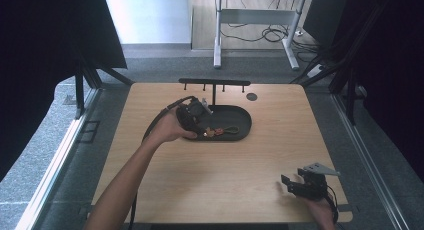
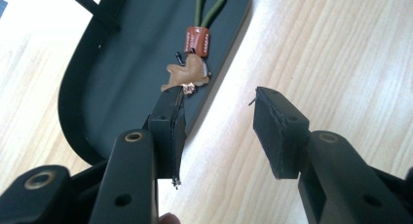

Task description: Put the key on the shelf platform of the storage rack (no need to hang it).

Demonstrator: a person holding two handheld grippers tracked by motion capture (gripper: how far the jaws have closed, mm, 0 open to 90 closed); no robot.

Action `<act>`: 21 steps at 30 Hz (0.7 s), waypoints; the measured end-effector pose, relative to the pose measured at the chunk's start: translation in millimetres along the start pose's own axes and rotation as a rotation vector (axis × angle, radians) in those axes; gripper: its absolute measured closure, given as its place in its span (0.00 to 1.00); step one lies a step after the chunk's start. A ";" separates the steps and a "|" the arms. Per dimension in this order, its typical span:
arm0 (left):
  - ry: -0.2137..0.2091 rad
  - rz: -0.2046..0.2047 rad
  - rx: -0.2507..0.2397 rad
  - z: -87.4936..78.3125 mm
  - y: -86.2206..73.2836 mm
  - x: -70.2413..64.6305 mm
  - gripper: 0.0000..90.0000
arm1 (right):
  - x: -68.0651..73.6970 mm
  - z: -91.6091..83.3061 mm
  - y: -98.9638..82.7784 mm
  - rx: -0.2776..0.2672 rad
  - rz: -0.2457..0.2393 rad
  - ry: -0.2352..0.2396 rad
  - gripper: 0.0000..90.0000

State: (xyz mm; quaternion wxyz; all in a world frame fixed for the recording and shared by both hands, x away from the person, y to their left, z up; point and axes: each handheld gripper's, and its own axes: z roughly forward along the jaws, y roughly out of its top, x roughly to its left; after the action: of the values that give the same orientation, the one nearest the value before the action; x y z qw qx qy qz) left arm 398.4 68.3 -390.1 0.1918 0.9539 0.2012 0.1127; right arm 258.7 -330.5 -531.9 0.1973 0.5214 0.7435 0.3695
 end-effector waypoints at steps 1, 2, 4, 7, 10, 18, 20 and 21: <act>0.001 0.000 -0.008 -0.6 -4.0 -2.6 0.62 | 0.1 0.1 0.1 0.003 -0.001 0.001 0.29; 0.000 0.000 -0.014 -1.4 -7.7 -4.9 0.62 | 0.1 0.5 0.2 0.003 -0.004 0.001 0.29; -0.001 0.000 -0.021 -2.6 -14.9 -9.0 0.62 | 1.1 1.4 0.1 0.002 -0.004 0.002 0.29; 0.013 0.001 -0.032 -4.5 -24.9 -15.4 0.62 | 2.4 2.4 -0.1 0.004 -0.011 0.002 0.29; 0.013 0.004 -0.047 -5.9 -34.9 -22.2 0.62 | 3.6 3.2 -0.3 0.006 -0.014 0.000 0.29; 0.004 -0.016 -0.054 -1.1 -63.4 -35.9 0.61 | 5.9 4.2 -0.1 0.005 -0.022 0.008 0.29; 0.010 -0.018 -0.047 1.5 -70.5 -40.5 0.61 | 6.7 4.0 0.2 0.003 -0.022 0.008 0.29; 0.012 -0.018 -0.047 2.7 -73.9 -43.8 0.60 | 6.9 3.8 0.2 0.004 -0.022 0.008 0.29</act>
State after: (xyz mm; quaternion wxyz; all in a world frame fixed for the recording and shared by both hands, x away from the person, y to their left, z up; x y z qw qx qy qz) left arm 334.9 111.2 -429.0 0.2139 0.9467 0.2081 0.1212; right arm 258.9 -322.8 -533.5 0.1976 0.5120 0.7506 0.3680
